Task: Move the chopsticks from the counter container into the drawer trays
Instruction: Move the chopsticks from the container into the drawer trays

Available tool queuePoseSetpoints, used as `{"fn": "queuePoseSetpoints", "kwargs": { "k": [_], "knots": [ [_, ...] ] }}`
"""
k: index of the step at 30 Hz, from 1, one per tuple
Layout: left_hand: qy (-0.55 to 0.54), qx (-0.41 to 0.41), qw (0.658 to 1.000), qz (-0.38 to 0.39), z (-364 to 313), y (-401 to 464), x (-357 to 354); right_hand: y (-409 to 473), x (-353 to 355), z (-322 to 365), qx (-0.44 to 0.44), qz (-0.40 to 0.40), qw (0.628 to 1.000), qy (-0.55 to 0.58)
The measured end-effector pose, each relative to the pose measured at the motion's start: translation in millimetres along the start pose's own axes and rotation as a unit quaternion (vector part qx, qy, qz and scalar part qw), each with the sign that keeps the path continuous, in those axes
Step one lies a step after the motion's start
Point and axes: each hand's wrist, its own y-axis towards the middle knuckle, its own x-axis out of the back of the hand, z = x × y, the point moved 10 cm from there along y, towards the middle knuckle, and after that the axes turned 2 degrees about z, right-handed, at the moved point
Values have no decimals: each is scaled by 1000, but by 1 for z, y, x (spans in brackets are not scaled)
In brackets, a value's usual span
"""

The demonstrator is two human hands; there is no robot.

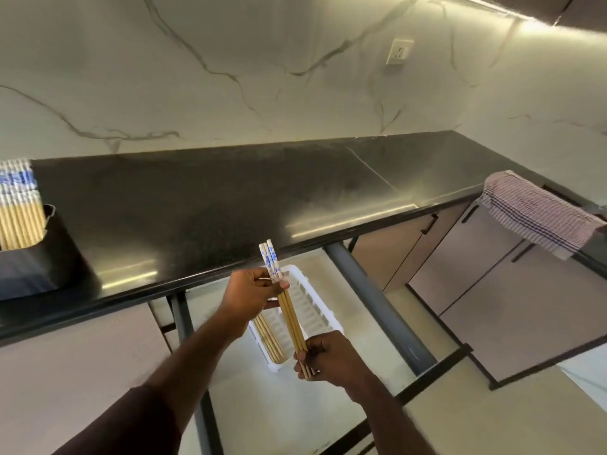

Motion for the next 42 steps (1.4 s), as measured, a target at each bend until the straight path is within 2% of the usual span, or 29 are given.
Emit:
{"fn": "queuePoseSetpoints", "kwargs": {
  "k": [8,13,16,18,21,24,27,31,34,39,42],
  "knots": [
    [-28,164,986,-14,118,54,-8,68,11,-67,-164,10,984,-67],
    [11,220,974,-49,160,75,1,106,1,-80,-208,32,975,-65],
    [89,207,971,-80,171,91,13,127,-3,-83,-227,41,970,-82],
    [187,178,962,-90,169,99,20,142,-5,-83,-231,41,968,-92],
    [332,121,933,-62,163,109,15,162,-4,-82,-226,20,968,-106],
    [403,78,911,-29,161,117,4,177,-4,-89,-237,5,964,-118],
    [484,35,874,2,165,125,-5,186,-9,-97,-246,-1,962,-120],
    [580,13,814,31,177,132,-10,199,-13,-97,-208,-14,959,-192],
    [630,-16,774,57,182,132,-15,200,-16,-93,-180,-18,940,-289],
    [679,-23,729,85,189,133,-20,195,-32,-76,-66,-45,901,-426],
    [700,-10,708,90,194,137,-20,185,-39,-45,61,-114,863,-489]
  ]
}}
